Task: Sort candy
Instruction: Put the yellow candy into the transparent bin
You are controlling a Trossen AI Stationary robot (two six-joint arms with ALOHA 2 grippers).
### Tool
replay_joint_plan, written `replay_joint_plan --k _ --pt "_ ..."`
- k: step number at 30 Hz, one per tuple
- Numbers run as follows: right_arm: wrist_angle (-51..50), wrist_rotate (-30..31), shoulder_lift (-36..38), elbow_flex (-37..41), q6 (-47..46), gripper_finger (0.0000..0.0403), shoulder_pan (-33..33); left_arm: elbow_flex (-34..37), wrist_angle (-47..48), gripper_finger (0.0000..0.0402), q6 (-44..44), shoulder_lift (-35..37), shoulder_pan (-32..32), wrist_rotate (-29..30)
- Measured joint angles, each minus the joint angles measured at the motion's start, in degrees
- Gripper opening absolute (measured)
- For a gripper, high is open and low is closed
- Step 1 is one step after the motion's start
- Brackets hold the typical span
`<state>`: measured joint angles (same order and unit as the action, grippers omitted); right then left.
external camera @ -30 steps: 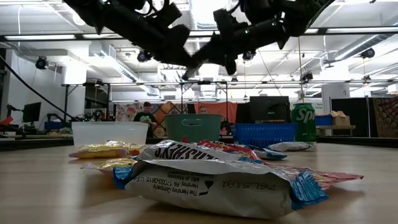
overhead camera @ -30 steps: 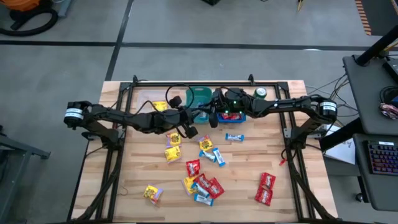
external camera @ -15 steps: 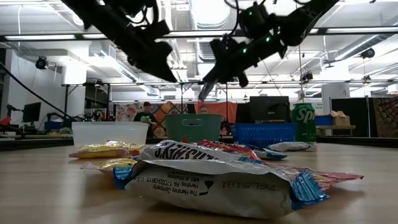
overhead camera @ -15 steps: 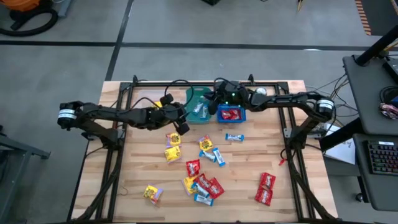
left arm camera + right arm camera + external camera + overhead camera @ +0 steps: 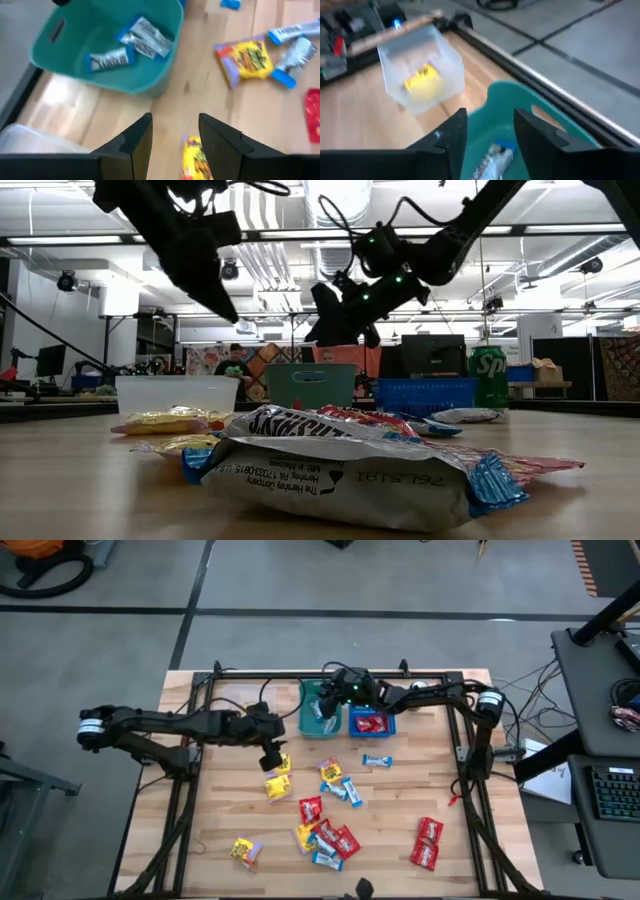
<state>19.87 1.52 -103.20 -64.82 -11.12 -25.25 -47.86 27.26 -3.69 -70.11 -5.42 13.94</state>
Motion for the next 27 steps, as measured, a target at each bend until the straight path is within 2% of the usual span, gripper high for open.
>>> replay_joint_plan --k 5,9,12,17,22,27 --pt "-10.3 -0.3 1.4 -3.4 3.2 0.0184 0.1 0.1 5.9 0.0144 -2.7 -0.3 0.5 -4.6" --pt "-15.8 -2.2 4.7 -3.9 5.1 0.0187 0.5 1.6 6.7 0.0144 -4.4 -0.7 1.2 -8.9" --pt "-19.4 -5.2 7.5 -3.5 6.1 0.0184 1.0 3.3 6.8 0.0144 -5.2 -0.7 2.0 -9.9" --pt "-26.5 -7.1 11.9 -3.0 7.9 0.0183 2.7 6.4 4.5 0.0156 -6.5 -0.9 2.8 -10.2" --pt "-30.2 -7.1 14.8 -2.2 8.6 0.0184 5.2 10.0 0.8 0.0189 -7.6 -1.4 2.8 -9.9" --pt "-32.6 -7.0 16.5 -1.8 8.9 0.0185 7.2 13.0 -1.5 0.0222 -8.6 -1.3 2.9 -6.4"
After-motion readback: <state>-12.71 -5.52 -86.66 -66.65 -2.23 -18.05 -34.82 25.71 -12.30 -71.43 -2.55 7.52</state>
